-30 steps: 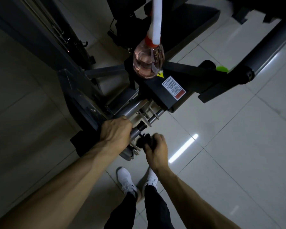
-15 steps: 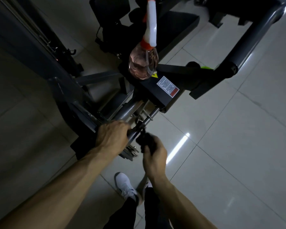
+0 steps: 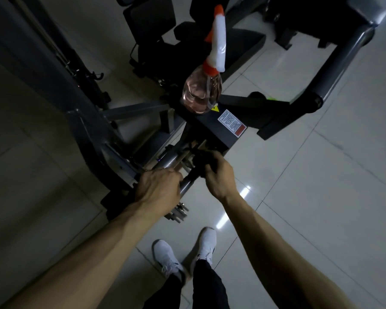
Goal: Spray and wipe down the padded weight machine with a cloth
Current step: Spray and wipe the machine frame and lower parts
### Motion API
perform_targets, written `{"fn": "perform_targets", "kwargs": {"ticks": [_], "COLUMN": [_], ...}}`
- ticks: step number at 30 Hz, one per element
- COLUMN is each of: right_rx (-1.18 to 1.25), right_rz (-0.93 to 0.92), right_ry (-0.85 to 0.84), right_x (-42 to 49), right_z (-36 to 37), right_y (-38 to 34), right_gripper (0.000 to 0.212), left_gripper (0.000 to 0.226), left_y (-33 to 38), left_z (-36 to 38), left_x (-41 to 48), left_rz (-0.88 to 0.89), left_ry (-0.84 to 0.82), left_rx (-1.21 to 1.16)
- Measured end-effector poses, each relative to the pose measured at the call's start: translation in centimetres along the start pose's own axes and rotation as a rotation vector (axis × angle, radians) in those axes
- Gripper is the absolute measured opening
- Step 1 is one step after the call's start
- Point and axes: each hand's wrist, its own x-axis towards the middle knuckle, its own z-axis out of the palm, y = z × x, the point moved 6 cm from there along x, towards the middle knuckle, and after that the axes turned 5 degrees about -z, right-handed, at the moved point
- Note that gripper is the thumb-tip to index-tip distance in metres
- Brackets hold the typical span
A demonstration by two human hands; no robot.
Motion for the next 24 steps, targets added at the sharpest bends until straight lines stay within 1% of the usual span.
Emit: {"fn": "perform_targets", "kwargs": {"ticks": [2,4,5,7,8,9,10,11,12,14,15,16,18,19,21,23,24], "right_rx": [0.048,0.123,0.096,-0.094,-0.166,-0.182,-0.123,0.014,0.180,0.576,0.740,0.862,0.987,0.999,0.994,0.916,0.841], "right_rz": [0.127,0.237,0.257,0.227,0.212,0.213,0.215,0.220,0.240,0.334,0.382,0.416,0.466,0.474,0.457,0.410,0.369], "right_ry": [-0.143,-0.172,-0.183,-0.254,-0.272,-0.275,-0.271,-0.251,-0.226,-0.224,-0.263,-0.335,-0.458,-0.510,-0.594,-0.653,-0.660], "right_x": [0.7,1.2,1.5,1.6,1.4,1.1,0.6,0.0,-0.4,-1.3,-1.7,-2.1,-2.6,-2.7,-2.9,-2.8,-2.6], "right_z": [2.0,2.7,2.5,0.9,-0.2,-1.5,-2.7,-3.9,-4.9,-6.6,-7.2,-8.2,-10.0,-10.9,-12.6,-13.7,-14.2], "right_y": [1.3,2.0,2.2,1.4,1.1,0.8,0.5,-0.1,-0.8,-2.1,-2.9,-4.2,-6.0,-6.5,-7.4,-8.4,-9.0], "right_gripper": [0.030,0.033,0.036,0.035,0.036,0.038,0.036,0.028,0.021,0.029,0.032,0.035,0.041,0.043,0.045,0.038,0.033], "left_gripper": [0.026,0.024,0.023,0.023,0.024,0.025,0.030,0.042,0.060,0.093,0.099,0.098,0.079,0.068,0.049,0.035,0.032], "left_y": [0.0,-0.2,-0.3,-0.1,0.2,0.9,1.6,2.7,3.8,6.7,7.9,9.2,10.6,11.3,12.4,13.0,12.9], "left_z": [0.1,0.1,0.1,0.0,-0.2,-0.5,-0.7,-0.9,-1.1,-1.4,-1.7,-2.1,-3.3,-4.2,-5.7,-7.6,-8.3], "left_x": [0.0,0.0,0.0,-0.1,-0.1,-0.2,-0.2,-0.3,-0.3,-0.5,-0.7,-0.8,-1.1,-1.3,-1.9,-2.2,-2.5], "left_rz": [0.002,-0.023,-0.046,-0.098,-0.132,-0.172,-0.208,-0.234,-0.247,-0.266,-0.270,-0.276,-0.337,-0.379,-0.441,-0.501,-0.560], "left_ry": [0.011,0.010,0.006,-0.010,-0.021,-0.029,-0.031,-0.038,-0.048,-0.097,-0.101,-0.068,0.068,0.160,0.331,0.492,0.571], "left_rx": [-0.018,-0.028,-0.041,-0.110,-0.192,-0.310,-0.447,-0.571,-0.686,-0.900,-0.988,-1.051,-1.119,-1.157,-1.227,-1.247,-1.237]}}
